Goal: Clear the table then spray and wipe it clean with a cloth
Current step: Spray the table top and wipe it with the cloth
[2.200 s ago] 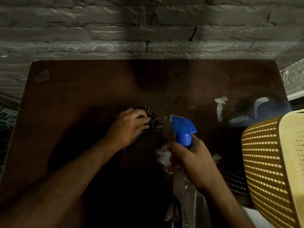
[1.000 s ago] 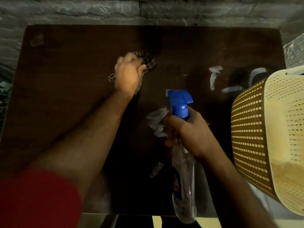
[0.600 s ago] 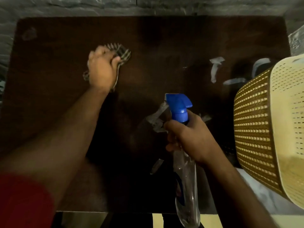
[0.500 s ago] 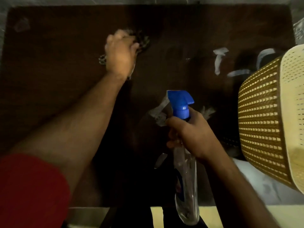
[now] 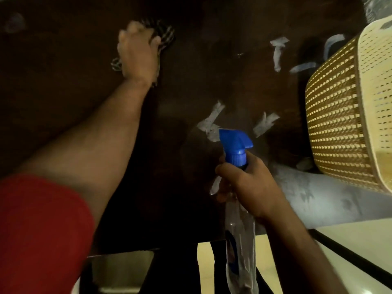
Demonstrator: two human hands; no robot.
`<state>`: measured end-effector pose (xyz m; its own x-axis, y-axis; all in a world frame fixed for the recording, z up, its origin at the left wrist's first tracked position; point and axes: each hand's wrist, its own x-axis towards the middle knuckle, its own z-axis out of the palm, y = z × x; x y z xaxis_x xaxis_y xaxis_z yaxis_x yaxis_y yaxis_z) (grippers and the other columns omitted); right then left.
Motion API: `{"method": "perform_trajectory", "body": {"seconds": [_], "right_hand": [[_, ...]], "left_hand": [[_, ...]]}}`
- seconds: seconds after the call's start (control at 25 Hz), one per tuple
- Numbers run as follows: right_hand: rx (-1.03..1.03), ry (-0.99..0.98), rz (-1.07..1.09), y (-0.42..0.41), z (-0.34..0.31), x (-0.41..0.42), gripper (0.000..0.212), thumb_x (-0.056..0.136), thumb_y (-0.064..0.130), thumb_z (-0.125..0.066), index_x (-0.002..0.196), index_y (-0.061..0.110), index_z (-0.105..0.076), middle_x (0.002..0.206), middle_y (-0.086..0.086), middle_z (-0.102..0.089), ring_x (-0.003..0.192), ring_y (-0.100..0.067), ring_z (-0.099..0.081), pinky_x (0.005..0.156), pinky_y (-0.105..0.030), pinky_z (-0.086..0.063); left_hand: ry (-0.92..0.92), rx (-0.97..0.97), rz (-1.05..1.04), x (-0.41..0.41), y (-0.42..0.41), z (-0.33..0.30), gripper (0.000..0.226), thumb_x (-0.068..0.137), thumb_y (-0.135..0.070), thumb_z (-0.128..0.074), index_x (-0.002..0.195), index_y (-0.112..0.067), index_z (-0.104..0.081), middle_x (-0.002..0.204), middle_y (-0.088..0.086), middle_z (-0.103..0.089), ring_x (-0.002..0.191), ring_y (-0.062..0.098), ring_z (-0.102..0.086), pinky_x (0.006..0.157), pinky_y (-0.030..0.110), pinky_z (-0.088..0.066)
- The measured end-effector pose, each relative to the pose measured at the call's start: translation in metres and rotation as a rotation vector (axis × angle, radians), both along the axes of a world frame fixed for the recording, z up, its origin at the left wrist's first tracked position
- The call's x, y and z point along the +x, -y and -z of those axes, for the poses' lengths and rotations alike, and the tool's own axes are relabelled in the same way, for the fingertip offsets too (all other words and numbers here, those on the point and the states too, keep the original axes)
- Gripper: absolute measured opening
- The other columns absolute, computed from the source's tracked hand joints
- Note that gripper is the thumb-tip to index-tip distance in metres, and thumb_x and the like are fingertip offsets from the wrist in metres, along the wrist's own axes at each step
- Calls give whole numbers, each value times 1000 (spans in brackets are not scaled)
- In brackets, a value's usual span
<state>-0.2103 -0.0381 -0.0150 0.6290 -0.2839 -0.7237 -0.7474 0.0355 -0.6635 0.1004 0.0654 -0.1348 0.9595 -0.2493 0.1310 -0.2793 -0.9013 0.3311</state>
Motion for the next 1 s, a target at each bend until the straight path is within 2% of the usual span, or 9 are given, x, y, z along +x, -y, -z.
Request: {"method": "perform_trajectory", "body": {"seconds": [0.12, 0.2, 0.28, 0.4, 0.48, 0.56, 0.84, 1.0], "right_hand": [[6, -15, 15, -6, -2, -7, 11, 83, 16, -65, 92, 17, -59, 70, -10, -66, 62, -34, -69, 67, -52, -62], [-9, -19, -21, -11, -7, -9, 11, 83, 16, -65, 92, 14, -59, 73, -16, -68, 62, -36, -69, 66, -50, -61], [-24, -1, -58, -10, -7, -13, 12, 83, 17, -66, 92, 15, -59, 76, -18, -70, 58, -32, -69, 64, -47, -60], [-4, 23, -96, -5, -8, -23, 13, 82, 23, -66, 93, 18, -59, 70, -8, -68, 56, -26, -70, 67, -50, -61], [-12, 47, -111, 0, -9, -30, 16, 81, 26, -66, 94, 18, -59, 70, -6, -66, 56, -26, -69, 67, -51, -61], [3, 59, -118, 4, -10, -36, 15, 83, 24, -66, 95, 18, -59, 71, -6, -66, 56, -25, -68, 67, -51, -62], [17, 77, -201, -2, -11, -52, 18, 81, 30, -66, 95, 20, -59, 69, -4, -67, 55, -25, -70, 68, -57, -60], [-38, 52, -235, -4, -7, -60, 31, 68, 44, -62, 91, 24, -59, 71, -7, -69, 57, -27, -70, 71, -57, -59]], "left_hand": [[-57, -43, 209, -71, 20, -2, 32, 95, -31, -51, 121, -17, -63, 121, 5, -56, 108, 27, -50, 91, 35, -37], [-67, -89, 334, -130, 1, -3, 28, 92, -27, -57, 115, -14, -67, 112, 5, -61, 97, 28, -53, 83, 38, -41], [-30, -97, 374, -155, -32, 2, 27, 91, -28, -58, 110, -12, -70, 107, 6, -63, 89, 30, -54, 78, 40, -43], [54, -52, 202, -129, -70, 5, 33, 94, -32, -51, 111, -11, -68, 108, 11, -62, 93, 35, -55, 82, 39, -40], [43, -49, 15, -92, -64, 1, 36, 95, -34, -44, 115, -13, -65, 114, 11, -58, 102, 33, -52, 89, 38, -39], [21, -38, -87, -81, -44, -2, 36, 96, -35, -42, 116, -15, -64, 118, 8, -56, 107, 30, -51, 92, 35, -39], [17, -64, 69, -159, -26, 7, 35, 93, -33, -48, 114, -12, -67, 107, 7, -60, 95, 28, -55, 84, 38, -44], [32, -84, 99, -162, -27, 8, 34, 92, -32, -51, 113, -12, -68, 106, 7, -60, 94, 28, -56, 85, 38, -44]]}}
